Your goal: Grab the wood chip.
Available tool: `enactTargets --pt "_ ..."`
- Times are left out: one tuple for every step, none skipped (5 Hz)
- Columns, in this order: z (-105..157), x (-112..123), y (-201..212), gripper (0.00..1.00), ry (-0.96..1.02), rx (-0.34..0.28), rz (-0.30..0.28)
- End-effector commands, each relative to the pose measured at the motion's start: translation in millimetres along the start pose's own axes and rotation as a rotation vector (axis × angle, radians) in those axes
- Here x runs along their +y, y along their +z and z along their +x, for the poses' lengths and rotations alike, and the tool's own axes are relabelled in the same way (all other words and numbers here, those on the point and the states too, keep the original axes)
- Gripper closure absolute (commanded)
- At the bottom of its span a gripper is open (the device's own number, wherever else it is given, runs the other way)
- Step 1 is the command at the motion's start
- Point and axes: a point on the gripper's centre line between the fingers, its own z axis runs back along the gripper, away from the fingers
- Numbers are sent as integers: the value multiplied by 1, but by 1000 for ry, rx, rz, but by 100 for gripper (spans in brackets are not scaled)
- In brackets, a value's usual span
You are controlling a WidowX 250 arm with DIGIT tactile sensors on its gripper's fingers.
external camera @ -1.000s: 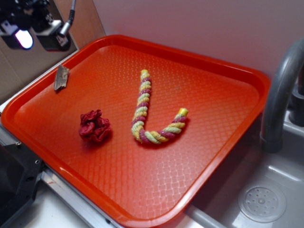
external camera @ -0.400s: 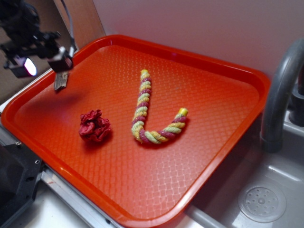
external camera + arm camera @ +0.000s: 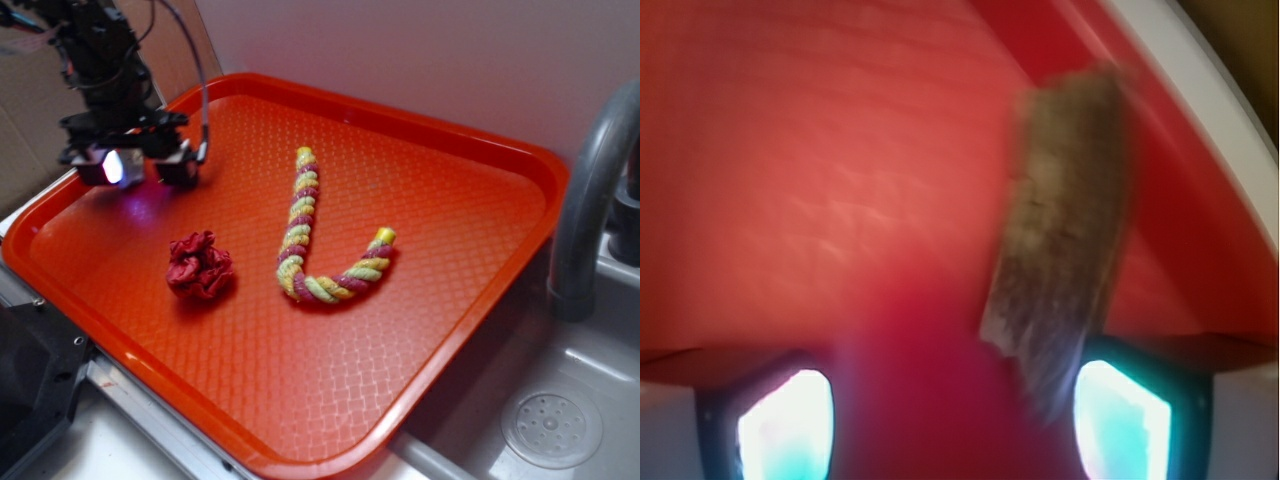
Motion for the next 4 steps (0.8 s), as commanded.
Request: enactTargets --pt "-10 -13 1 0 -71 -16 21" --pt "-5 -9 -3 0 -64 0 17" --pt "-1 -4 -4 0 -46 6 14" --pt "3 9 -5 0 133 60 -15"
